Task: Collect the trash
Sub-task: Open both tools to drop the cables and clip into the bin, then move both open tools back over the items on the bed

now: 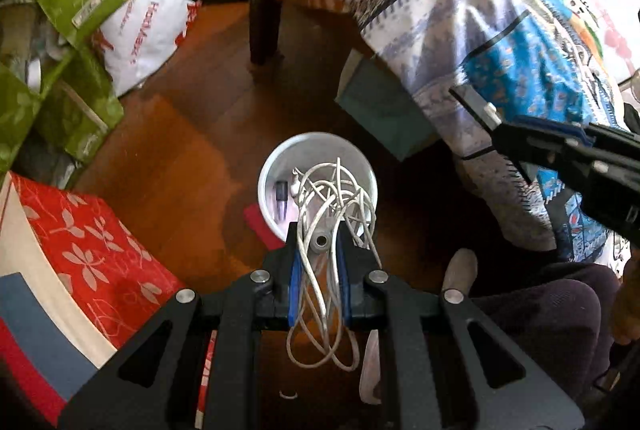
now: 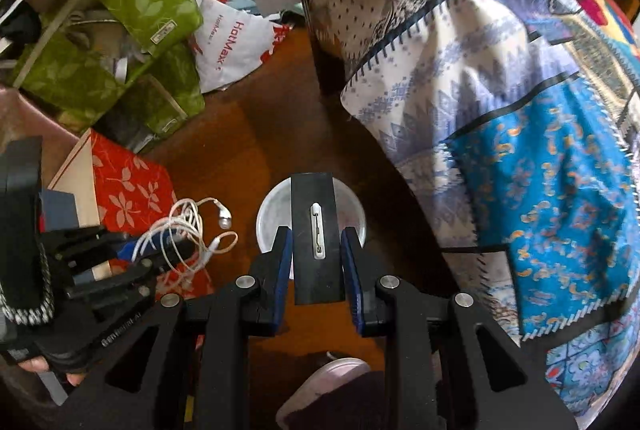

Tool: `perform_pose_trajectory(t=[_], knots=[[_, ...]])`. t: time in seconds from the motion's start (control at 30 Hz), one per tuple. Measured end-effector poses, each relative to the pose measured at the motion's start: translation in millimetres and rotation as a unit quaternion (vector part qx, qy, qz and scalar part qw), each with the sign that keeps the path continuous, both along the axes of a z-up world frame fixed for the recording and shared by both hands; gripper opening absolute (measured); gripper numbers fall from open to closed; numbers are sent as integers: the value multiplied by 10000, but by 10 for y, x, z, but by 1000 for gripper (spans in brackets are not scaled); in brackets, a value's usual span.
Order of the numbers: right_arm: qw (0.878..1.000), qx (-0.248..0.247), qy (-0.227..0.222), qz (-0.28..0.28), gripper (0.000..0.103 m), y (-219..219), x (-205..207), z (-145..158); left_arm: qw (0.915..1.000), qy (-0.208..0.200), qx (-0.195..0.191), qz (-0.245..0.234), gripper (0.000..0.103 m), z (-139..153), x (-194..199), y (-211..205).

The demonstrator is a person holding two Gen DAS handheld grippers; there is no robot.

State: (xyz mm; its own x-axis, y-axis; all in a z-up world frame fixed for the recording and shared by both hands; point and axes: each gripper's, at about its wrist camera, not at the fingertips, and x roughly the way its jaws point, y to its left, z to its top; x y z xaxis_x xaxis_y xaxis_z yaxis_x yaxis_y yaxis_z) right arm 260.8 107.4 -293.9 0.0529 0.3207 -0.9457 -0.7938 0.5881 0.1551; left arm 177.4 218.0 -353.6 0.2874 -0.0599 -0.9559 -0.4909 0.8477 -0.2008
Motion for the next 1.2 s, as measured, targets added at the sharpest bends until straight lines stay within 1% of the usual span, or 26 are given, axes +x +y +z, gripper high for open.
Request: perform_pose_trajectory(t=[0.13, 0.2, 0.3, 0.37, 0.4, 0.43, 0.53, 0.63, 0.73, 0.9, 1.0, 1.2], knots=[[9992, 124, 369, -68, 25, 91, 103, -45, 9998, 67, -153, 73, 15, -71, 69, 44], [9988, 112, 482, -48, 37, 115, 143, -48, 9997, 67, -197, 101, 15, -75, 130, 66], [9993, 111, 338, -90, 44, 92, 183, -14, 9996, 18, -247, 111, 15, -65, 226, 102], [9995, 108, 287, -93, 45, 62, 206, 10, 9996, 20, -286, 72, 20, -61, 317, 98], [9995, 95, 275, -109, 45, 36, 209, 25, 9996, 55, -269, 66, 29, -64, 363, 94], [9995, 88, 272, -123, 45, 9, 229, 41, 9996, 77, -246, 74, 34, -66, 389, 102], [9995, 99, 244, -155, 45, -69, 251, 88, 9996, 153, -222, 105, 37, -65, 461, 94], [9995, 147, 195, -181, 45, -160, 264, 160, 9996, 134, -250, 76, 38, -20, 484, 71], [9995, 223, 138, -201, 45, -229, 260, 244, 9999, 93, -123, 24, 38, 85, 467, 23], [9990, 380, -17, -233, 45, -361, 218, 427, 9999, -135, 73, 54, 38, 366, 361, -46], [9984, 484, -106, -266, 45, -440, 197, 541, 9992, -351, 180, 95, 38, 593, 290, -101], [9954, 769, -407, -393, 45, -712, 168, 868, 9951, -828, 535, 22, 38, 1121, 191, -317]])
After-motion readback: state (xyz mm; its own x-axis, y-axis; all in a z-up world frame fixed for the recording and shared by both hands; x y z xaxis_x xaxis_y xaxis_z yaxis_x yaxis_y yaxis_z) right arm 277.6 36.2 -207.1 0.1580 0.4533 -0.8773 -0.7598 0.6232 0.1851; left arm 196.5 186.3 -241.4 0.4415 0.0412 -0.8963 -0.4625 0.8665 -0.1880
